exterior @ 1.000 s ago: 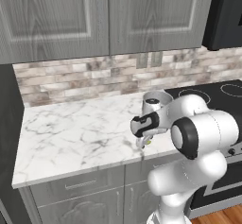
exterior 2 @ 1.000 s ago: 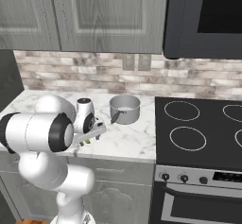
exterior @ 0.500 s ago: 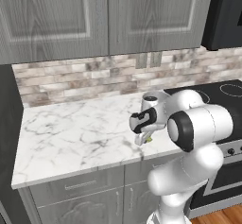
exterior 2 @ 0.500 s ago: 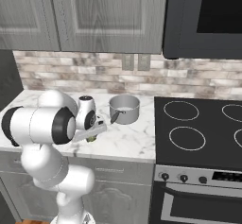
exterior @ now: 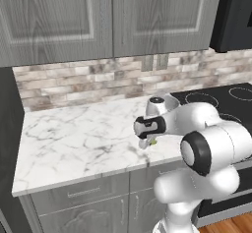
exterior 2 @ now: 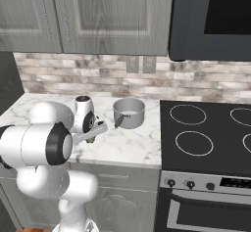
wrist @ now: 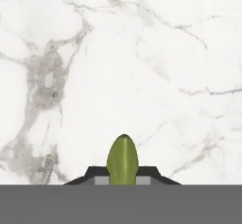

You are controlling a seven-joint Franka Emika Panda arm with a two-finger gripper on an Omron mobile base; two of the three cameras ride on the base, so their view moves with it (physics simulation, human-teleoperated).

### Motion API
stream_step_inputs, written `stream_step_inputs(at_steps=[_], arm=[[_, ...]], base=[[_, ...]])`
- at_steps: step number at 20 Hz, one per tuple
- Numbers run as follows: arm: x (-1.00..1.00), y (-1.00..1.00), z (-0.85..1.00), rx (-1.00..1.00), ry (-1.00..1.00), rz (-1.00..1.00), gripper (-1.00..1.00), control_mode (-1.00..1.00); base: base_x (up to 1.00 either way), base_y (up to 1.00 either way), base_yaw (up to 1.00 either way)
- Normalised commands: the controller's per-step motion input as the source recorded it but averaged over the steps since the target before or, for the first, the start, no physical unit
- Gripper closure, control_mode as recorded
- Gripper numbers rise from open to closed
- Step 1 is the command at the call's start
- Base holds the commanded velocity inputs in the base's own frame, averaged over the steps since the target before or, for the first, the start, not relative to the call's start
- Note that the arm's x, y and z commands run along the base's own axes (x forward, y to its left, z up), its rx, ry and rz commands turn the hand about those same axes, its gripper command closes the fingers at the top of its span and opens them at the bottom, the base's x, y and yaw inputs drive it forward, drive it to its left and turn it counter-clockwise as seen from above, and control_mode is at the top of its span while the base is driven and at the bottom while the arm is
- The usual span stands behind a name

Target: Place the lemon wedge and sweet potato inside the fridge drawer. Close the drawer after placing the vegetables.

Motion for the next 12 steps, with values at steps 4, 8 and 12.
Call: stream_step_inputs(at_steps=[4,8,12], arm=[[-0.42,0.00,1.00,0.01,-0.19,0.00,1.00,-1.00],[-0.51,0.00,1.00,0.01,-0.18,0.00,1.00,-1.00],[-0.47,-0.03,1.00,0.02,-0.15,0.00,1.00,-1.00]], base=[[0.00,0.00,0.00],[0.00,0.00,0.00],[0.00,0.00,0.00]])
